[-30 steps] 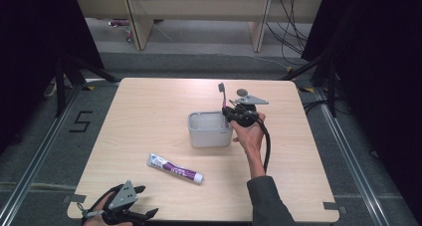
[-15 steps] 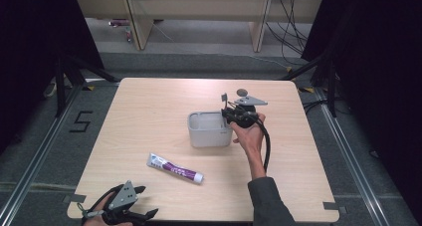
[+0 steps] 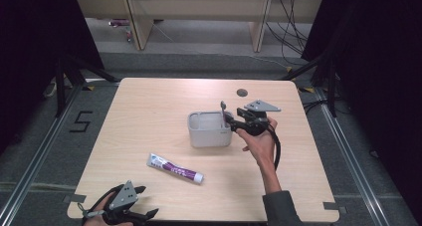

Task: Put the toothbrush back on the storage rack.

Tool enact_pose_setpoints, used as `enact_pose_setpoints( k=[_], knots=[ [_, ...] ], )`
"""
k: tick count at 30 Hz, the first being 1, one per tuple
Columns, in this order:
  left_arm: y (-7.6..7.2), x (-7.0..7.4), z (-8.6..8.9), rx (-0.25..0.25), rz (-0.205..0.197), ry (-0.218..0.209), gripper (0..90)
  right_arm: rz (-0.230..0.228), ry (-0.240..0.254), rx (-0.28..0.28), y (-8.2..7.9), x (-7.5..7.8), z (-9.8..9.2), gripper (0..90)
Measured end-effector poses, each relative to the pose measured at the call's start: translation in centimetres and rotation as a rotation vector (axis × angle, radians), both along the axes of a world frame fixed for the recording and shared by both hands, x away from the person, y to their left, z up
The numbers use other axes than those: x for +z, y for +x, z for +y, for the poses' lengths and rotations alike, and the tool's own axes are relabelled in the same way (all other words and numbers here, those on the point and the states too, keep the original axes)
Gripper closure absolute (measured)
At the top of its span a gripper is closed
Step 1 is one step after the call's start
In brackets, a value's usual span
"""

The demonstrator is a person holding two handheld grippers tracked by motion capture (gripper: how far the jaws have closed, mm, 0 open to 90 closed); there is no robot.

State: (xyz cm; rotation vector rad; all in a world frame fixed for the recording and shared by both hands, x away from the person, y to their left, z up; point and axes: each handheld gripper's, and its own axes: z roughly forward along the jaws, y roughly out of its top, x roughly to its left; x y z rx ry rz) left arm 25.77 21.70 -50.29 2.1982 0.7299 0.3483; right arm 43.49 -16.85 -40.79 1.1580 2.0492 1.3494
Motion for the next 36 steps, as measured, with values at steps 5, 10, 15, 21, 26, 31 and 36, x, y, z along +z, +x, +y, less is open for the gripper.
enact_pose_setpoints(
  k=[5, 10, 15, 21, 26, 31, 36],
  knots=[
    [0.0, -0.1, -0.1, 0.007, 0.007, -0.017, 17.4, 0.027, -0.029, 0.051, -2.0, -0.5, -0.6, 44.1],
    [0.0, 0.0, 0.0, 0.008, 0.006, -0.007, 17.4, 0.023, -0.081, 0.073, -3.2, -0.6, -1.0, 44.1],
    [0.0, 0.0, 0.0, 0.009, 0.002, -0.002, 17.4, 0.029, -0.092, 0.093, -4.1, -0.9, -1.1, 44.0],
    [-0.1, -0.1, -0.1, 0.022, 0.011, -0.045, 17.4, 0.05, -0.11, 0.111, -5.2, -1.3, -1.4, 43.2],
    [0.1, 0.0, 0.1, 0.018, 0.021, -0.033, 17.3, 0.079, -0.115, 0.083, -6.8, -2.2, -2.6, 43.3],
    [0.1, 0.0, 0.1, 0.047, 0.04, -0.083, 17.1, 0.111, -0.125, 0.066, -8.3, -3.6, -4.1, 43.4],
    [0.2, 0.0, -0.1, 0.06, 0.038, -0.102, 16.9, 0.141, -0.11, 0.048, -9.4, -4.9, -5.5, 43.5]
  ],
)
